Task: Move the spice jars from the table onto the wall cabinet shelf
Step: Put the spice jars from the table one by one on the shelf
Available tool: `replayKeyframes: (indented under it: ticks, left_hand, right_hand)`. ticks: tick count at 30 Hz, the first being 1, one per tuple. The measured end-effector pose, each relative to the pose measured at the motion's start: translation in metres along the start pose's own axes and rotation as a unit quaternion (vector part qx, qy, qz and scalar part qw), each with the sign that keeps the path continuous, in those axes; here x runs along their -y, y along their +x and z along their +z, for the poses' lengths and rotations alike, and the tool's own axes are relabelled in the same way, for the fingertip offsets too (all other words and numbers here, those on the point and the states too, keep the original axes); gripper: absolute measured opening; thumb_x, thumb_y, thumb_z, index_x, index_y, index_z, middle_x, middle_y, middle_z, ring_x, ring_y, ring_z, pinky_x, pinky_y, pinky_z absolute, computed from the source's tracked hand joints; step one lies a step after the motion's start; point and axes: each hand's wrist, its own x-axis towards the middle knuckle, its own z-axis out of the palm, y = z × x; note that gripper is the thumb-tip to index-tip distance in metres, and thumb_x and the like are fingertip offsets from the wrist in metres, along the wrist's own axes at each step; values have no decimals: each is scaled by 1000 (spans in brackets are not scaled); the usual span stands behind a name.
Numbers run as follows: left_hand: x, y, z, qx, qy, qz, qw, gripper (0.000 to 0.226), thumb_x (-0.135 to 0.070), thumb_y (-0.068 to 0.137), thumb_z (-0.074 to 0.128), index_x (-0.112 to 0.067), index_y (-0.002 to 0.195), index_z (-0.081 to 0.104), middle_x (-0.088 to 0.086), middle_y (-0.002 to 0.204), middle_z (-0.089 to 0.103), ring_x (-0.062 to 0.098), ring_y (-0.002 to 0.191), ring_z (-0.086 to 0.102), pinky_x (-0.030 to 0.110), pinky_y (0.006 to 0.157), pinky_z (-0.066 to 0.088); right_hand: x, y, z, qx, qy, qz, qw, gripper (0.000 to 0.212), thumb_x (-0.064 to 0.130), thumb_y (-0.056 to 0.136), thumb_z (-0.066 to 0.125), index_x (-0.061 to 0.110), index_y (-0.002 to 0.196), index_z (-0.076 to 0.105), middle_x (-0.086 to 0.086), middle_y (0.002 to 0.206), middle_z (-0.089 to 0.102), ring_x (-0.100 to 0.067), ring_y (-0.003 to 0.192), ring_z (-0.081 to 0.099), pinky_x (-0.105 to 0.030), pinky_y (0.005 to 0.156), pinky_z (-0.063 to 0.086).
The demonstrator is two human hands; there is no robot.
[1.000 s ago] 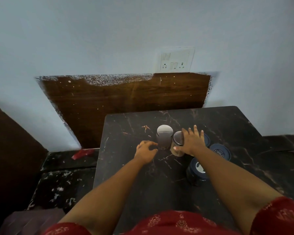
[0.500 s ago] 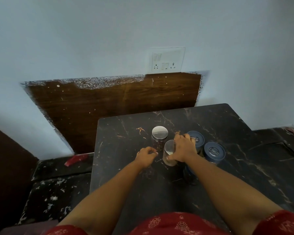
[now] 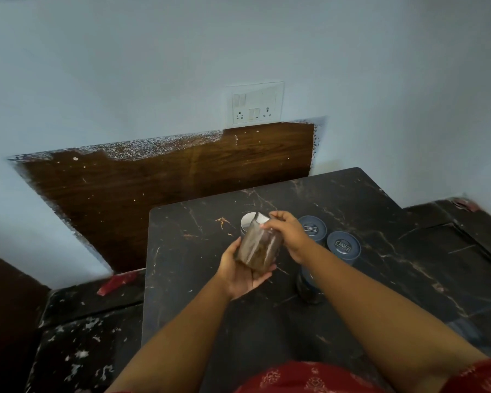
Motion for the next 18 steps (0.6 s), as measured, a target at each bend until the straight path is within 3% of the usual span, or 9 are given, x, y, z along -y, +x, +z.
replayKeyframes:
  ticks: [3,7,11,14,18]
  left_hand:
    - [4,-2,16,16,-55,48,997,63,-53,84,57,-11,131,59,20,128,62,35,111,64,42,89,55]
    - [14,-5,37,19,-36,99,994,65,-51,79,64,-13,131,58,20,129,62,34,119,60,41,95,52]
    - [32,-7,67,41,-8,120,992,70,-48,78,68,-10,135,53,20,131,60,32,118,60,38,88,55]
    - [46,-9,88,49,4,113,992,69,-47,79,67,-10,136,52,19,131,60,29,113,63,36,90,54]
    - [59,-14,113,34,29,112,993,70,-43,78,69,-9,137,51,16,121,64,25,103,63,33,88,51]
  right_hand:
    - [9,-3,-10,35,113,20,993,52,16,81,72,8,127,48,-14,113,59,-26,99,58,-39,85,48]
    - [11,-12,-24,9,220,39,975,70,33,80,75,18,138,38,-15,126,57,-31,112,59,-48,98,49]
    - [7,-31,-42,37,242,59,968,77,52,71,74,13,133,51,-16,125,63,-32,112,63,-47,94,53]
    - [2,-40,-59,4,221,52,974,65,52,82,68,12,131,52,-17,122,64,-32,109,65,-50,95,52]
    - [7,-53,-72,-59,237,37,969,61,48,84,68,5,125,57,-21,117,66,-36,104,67,-54,92,53]
